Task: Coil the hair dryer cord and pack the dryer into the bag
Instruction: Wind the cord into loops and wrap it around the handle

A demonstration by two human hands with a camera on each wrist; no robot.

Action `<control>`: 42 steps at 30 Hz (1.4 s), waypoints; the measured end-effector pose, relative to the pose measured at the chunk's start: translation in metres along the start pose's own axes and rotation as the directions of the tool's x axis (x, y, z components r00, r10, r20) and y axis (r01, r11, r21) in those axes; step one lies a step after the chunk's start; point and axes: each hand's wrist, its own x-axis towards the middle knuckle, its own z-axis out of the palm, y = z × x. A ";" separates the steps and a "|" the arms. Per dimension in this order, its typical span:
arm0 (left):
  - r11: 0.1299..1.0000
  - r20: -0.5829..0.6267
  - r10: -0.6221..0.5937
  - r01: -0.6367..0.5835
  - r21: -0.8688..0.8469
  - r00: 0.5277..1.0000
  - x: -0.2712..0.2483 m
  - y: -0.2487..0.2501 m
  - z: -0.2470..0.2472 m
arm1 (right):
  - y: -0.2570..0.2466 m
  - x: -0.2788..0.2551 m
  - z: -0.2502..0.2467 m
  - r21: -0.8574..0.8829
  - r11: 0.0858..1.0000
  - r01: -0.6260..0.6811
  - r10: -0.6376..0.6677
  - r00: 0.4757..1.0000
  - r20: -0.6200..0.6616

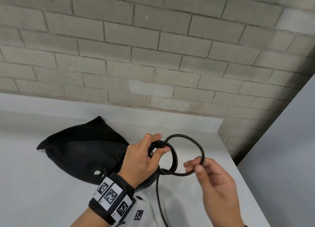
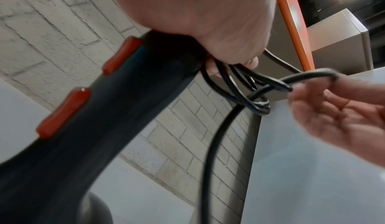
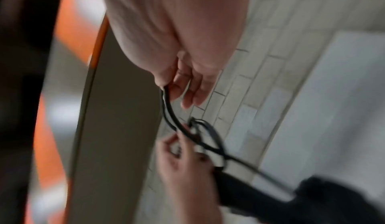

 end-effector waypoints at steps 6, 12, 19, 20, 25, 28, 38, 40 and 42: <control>1.000 -0.004 -0.012 0.012 -0.001 1.000 0.005 -0.004 -0.002 | -0.036 0.003 -0.040 0.276 0.817 -0.506 0.447 0.858 0.251; 1.000 -0.003 -0.027 0.027 0.001 1.000 0.005 -0.006 -0.001 | -0.012 -0.009 -0.081 -0.052 0.934 -0.353 0.352 0.886 0.302; 0.997 0.029 0.012 -0.014 0.076 1.000 0.005 -0.004 -0.001 | 0.020 -0.029 -0.104 0.111 0.702 -0.704 0.606 0.672 0.426; 0.996 0.042 0.041 -0.044 0.083 0.998 0.005 -0.005 -0.001 | 0.016 -0.028 -0.110 -0.005 0.704 -0.710 0.656 0.648 0.388; 0.992 0.052 0.064 -0.069 0.104 0.997 0.003 -0.001 0.004 | 0.008 -0.025 -0.107 -0.245 0.834 -0.494 0.504 0.864 -0.025; 0.993 0.044 0.013 -0.018 0.118 0.999 0.004 -0.001 0.005 | 0.015 -0.028 -0.084 -0.376 0.900 -0.220 0.098 0.943 -0.317; 0.991 0.042 0.003 -0.009 0.136 0.999 0.004 -0.001 0.007 | 0.031 -0.026 0.036 -0.610 0.792 -0.002 0.061 0.995 0.076; 0.991 0.046 -0.001 -0.006 0.137 0.999 0.004 -0.001 0.007 | 0.037 -0.022 0.038 -0.587 0.809 -0.026 0.148 0.976 0.160; 0.990 0.035 -0.016 0.011 0.142 0.999 0.006 -0.002 0.005 | 0.032 -0.024 0.033 -0.581 0.814 0.007 0.154 0.961 0.228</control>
